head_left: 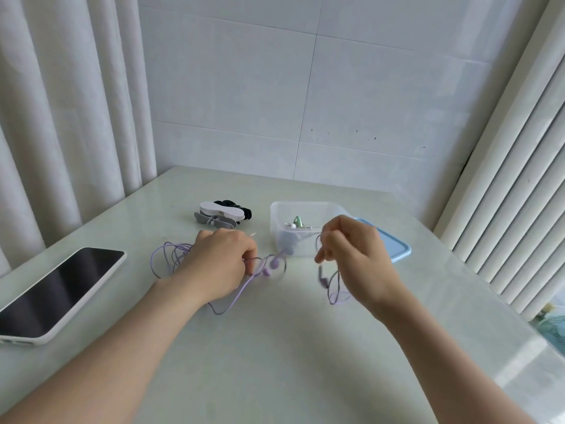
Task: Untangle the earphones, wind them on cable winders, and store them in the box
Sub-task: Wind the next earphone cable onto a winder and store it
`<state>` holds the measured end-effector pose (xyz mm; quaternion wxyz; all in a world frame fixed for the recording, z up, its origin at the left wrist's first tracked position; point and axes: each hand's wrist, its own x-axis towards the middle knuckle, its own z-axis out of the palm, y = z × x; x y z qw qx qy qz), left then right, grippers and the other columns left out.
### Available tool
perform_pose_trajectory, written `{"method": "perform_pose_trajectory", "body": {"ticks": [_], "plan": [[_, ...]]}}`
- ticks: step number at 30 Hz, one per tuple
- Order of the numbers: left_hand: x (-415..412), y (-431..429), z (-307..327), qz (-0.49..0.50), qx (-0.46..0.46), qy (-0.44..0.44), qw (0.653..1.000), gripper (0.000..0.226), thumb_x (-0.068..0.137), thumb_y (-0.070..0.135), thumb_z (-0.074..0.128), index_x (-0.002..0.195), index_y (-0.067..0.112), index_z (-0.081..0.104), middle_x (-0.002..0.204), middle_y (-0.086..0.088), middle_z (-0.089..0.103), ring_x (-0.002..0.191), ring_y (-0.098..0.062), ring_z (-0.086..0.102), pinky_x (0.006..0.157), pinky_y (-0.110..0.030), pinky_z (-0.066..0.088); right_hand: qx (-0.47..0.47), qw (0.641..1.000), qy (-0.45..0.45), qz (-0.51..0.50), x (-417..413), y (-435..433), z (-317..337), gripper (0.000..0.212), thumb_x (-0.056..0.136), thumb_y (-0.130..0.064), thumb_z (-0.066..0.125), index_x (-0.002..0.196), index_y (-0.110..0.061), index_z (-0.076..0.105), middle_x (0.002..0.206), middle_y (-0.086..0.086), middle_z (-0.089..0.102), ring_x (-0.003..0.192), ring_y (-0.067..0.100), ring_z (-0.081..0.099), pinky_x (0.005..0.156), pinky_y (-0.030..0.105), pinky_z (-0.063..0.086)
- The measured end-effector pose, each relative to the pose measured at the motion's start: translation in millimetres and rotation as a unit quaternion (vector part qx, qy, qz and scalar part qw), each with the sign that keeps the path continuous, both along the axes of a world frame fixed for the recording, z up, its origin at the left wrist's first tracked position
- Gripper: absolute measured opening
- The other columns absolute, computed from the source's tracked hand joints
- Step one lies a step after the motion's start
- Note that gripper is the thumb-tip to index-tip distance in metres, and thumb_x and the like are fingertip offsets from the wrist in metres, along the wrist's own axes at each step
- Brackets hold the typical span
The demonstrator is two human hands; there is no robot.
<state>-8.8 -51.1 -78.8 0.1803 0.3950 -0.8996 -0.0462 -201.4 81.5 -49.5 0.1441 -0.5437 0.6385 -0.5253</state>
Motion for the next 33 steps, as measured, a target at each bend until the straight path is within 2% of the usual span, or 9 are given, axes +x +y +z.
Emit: {"method": "perform_pose_trajectory", "body": {"ticks": [4,7,10,13,16,18,22,26,33], "plan": [[-0.5,-1.4,-1.3,0.026,-0.016,0.001,1.000,0.029,0.093,0.016,0.046,0.067,0.020,0.058,0.071,0.008,0.060,0.082,-0.022,0.055,0.094,-0.037,0.037,-0.050,0.979,-0.198,0.005,-1.8,0.3,8.6,0.020,0.095,-0.006,0.044,0.082,0.003,0.056,0.079,0.019,0.070,0.076,0.038,0.067,0.066,0.045,0.046],[-1.2,0.4,-3.3,0.071,-0.046,-0.003,0.996,0.048,0.092,0.045,0.037,0.056,0.014,0.044,0.056,0.002,0.048,0.073,-0.022,0.050,0.089,-0.038,0.034,-0.037,0.977,-0.208,-0.001,-1.8,4.6,14.9,0.022,0.098,-0.006,0.042,0.082,-0.004,0.056,0.085,0.017,0.074,0.083,0.046,0.070,0.068,0.044,0.046],[0.0,-3.0,-4.8,0.110,-0.105,-0.044,0.987,0.057,0.089,0.068,0.044,0.058,0.021,0.055,0.075,0.009,0.058,0.097,-0.018,0.052,0.098,-0.044,0.034,-0.029,0.985,-0.169,0.004,-1.0,3.3,12.6,0.021,0.098,-0.005,0.050,0.082,-0.004,0.064,0.088,0.017,0.075,0.089,0.037,0.073,0.077,0.044,0.053],[-3.1,2.6,-0.5,0.004,-0.119,0.137,0.983,0.012,0.078,0.041,0.062,0.074,0.029,0.065,0.089,0.011,0.064,0.104,-0.020,0.057,0.091,-0.038,0.038,-0.019,0.995,-0.097,0.014,0.2,1.7,9.2,0.016,0.089,-0.017,0.063,0.077,-0.013,0.071,0.079,0.005,0.070,0.079,0.018,0.066,0.076,0.035,0.049],[-12.0,35.3,19.9,-0.118,0.097,0.262,0.953,0.017,0.087,0.022,0.061,0.097,0.027,0.074,0.086,0.011,0.073,0.078,-0.001,0.064,0.076,-0.019,0.045,0.015,0.999,-0.029,0.036,4.5,5.5,10.0,0.017,0.088,-0.021,0.069,0.076,-0.011,0.075,0.066,0.001,0.061,0.064,0.008,0.051,0.064,0.023,0.040],[-18.4,51.8,24.0,-0.169,0.204,0.240,0.934,0.018,0.089,0.027,0.059,0.097,0.028,0.075,0.082,0.010,0.075,0.073,-0.005,0.070,0.069,-0.025,0.051,0.056,0.997,0.023,0.042,5.1,6.9,9.1,0.029,0.092,-0.033,0.067,0.074,-0.012,0.078,0.068,0.015,0.063,0.063,0.008,0.047,0.063,0.024,0.038],[-29.8,62.9,12.2,-0.176,0.141,0.194,0.955,0.014,0.096,0.021,0.066,0.084,0.028,0.071,0.085,0.016,0.073,0.072,0.005,0.061,0.063,-0.010,0.038,0.082,0.996,-0.002,-0.029,-5.7,4.5,10.6,0.058,0.106,-0.038,0.042,0.068,-0.016,0.081,0.074,0.012,0.073,0.070,0.010,0.059,0.074,0.029,0.045],[-30.9,71.6,9.9,-0.225,0.162,0.150,0.949,0.016,0.084,0.014,0.061,0.086,0.025,0.072,0.086,0.011,0.071,0.078,-0.001,0.063,0.063,-0.012,0.044,0.076,0.974,-0.031,-0.211,-35.2,0.3,7.7,0.051,0.104,-0.029,0.041,0.072,-0.017,0.079,0.073,0.003,0.075,0.077,0.018,0.064,0.073,0.032,0.049],[-46.7,74.4,-14.2,-0.248,0.091,0.200,0.944,0.026,0.100,0.041,0.061,0.078,0.027,0.062,0.090,0.011,0.059,0.081,-0.012,0.062,0.071,-0.022,0.048,0.239,0.885,0.189,-0.352,-58.4,7.1,-5.3,0.015,0.088,-0.013,0.042,0.074,-0.014,0.046,0.081,0.006,0.056,0.085,0.036,0.048,0.081,0.040,0.034]]}}
